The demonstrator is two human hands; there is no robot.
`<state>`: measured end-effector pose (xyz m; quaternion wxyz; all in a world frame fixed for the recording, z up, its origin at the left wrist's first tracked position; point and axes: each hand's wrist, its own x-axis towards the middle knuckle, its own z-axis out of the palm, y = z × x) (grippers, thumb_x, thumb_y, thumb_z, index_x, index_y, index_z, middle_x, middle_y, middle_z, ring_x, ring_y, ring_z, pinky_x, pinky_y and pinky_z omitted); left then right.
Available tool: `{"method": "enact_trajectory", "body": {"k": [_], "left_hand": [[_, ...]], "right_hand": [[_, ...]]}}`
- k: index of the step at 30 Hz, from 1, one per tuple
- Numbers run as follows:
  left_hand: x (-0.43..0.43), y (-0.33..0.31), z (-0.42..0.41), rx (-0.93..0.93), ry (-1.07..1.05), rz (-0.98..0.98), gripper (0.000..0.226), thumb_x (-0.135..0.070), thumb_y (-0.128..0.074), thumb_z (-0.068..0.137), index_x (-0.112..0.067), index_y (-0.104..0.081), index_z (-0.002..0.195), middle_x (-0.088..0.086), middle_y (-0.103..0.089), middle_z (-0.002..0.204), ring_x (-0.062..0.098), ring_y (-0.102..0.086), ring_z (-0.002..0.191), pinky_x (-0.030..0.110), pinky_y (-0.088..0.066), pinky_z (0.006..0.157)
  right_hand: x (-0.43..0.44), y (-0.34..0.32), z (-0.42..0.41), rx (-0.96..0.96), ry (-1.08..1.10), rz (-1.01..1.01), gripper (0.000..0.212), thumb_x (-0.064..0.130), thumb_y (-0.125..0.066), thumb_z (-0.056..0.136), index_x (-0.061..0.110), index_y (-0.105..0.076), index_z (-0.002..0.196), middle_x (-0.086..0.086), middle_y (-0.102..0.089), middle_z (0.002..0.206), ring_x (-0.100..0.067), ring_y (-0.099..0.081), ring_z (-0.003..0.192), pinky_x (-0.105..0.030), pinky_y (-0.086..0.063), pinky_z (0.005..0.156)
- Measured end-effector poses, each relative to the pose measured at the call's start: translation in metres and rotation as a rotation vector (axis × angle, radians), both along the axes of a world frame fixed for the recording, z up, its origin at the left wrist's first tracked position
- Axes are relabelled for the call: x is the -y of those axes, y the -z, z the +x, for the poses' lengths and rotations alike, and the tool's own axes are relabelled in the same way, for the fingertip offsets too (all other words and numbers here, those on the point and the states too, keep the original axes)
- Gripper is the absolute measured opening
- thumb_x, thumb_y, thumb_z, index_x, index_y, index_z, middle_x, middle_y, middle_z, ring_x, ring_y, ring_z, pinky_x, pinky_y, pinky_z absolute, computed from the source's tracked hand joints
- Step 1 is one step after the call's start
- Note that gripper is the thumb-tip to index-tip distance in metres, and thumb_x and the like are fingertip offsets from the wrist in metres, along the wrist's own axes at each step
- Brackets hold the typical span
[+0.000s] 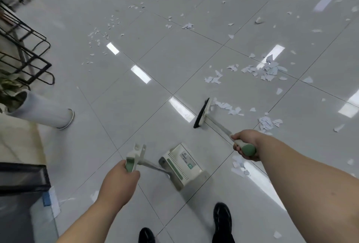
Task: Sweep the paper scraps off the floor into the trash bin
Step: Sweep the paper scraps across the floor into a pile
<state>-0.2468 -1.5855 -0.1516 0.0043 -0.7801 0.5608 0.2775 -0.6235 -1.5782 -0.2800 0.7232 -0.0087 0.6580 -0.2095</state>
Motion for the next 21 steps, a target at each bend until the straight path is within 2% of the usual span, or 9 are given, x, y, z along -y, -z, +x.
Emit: {"method": "enact_trajectory", "body": {"k": [5, 10, 13, 16, 21], "left_hand": [[0.019, -0.001, -0.024, 0.02, 0.047, -0.001, 0.005, -0.017, -0.053, 0.083, -0.016, -0.057, 0.083, 0.003, -0.051, 0.061, 0.026, -0.048, 0.054, 0.034, -0.041, 0.055], [0.04, 0.012, -0.047, 0.031, 0.13, -0.008, 0.012, -0.016, -0.049, 0.081, -0.015, -0.059, 0.088, 0.005, -0.053, 0.064, 0.027, -0.049, 0.055, 0.035, -0.041, 0.055], [0.047, 0.015, -0.055, 0.015, 0.155, -0.01, 0.009, -0.013, -0.049, 0.081, -0.013, -0.057, 0.085, 0.006, -0.053, 0.065, 0.026, -0.049, 0.054, 0.035, -0.041, 0.053], [0.055, 0.019, -0.055, -0.035, 0.16, -0.013, 0.009, -0.012, -0.049, 0.081, -0.017, -0.056, 0.083, 0.005, -0.051, 0.065, 0.024, -0.047, 0.054, 0.035, -0.039, 0.052], [0.075, 0.019, -0.042, -0.106, 0.154, -0.016, 0.009, -0.013, -0.049, 0.08, -0.018, -0.056, 0.082, 0.006, -0.055, 0.065, 0.027, -0.05, 0.054, 0.033, -0.041, 0.053]], "right_hand": [[-0.041, -0.002, -0.019, -0.033, 0.109, 0.031, 0.016, 0.021, -0.064, 0.097, 0.009, -0.056, 0.104, -0.01, -0.056, 0.071, -0.013, -0.049, 0.03, -0.017, -0.043, 0.035], [-0.088, -0.001, -0.041, -0.043, 0.196, 0.075, 0.021, 0.022, -0.065, 0.096, 0.008, -0.058, 0.109, -0.009, -0.058, 0.069, -0.014, -0.05, 0.033, -0.018, -0.044, 0.036], [-0.116, -0.014, -0.048, -0.094, 0.233, 0.091, 0.022, 0.022, -0.066, 0.095, 0.006, -0.058, 0.109, -0.01, -0.057, 0.065, -0.015, -0.048, 0.033, -0.018, -0.044, 0.036], [-0.135, -0.03, -0.052, -0.108, 0.315, 0.088, 0.023, 0.02, -0.063, 0.097, 0.005, -0.056, 0.112, -0.012, -0.054, 0.062, -0.016, -0.045, 0.032, -0.018, -0.042, 0.035], [-0.124, -0.069, -0.045, -0.135, 0.377, 0.057, 0.022, 0.022, -0.062, 0.097, 0.008, -0.056, 0.113, -0.009, -0.055, 0.061, -0.014, -0.047, 0.034, -0.018, -0.042, 0.034]]}}
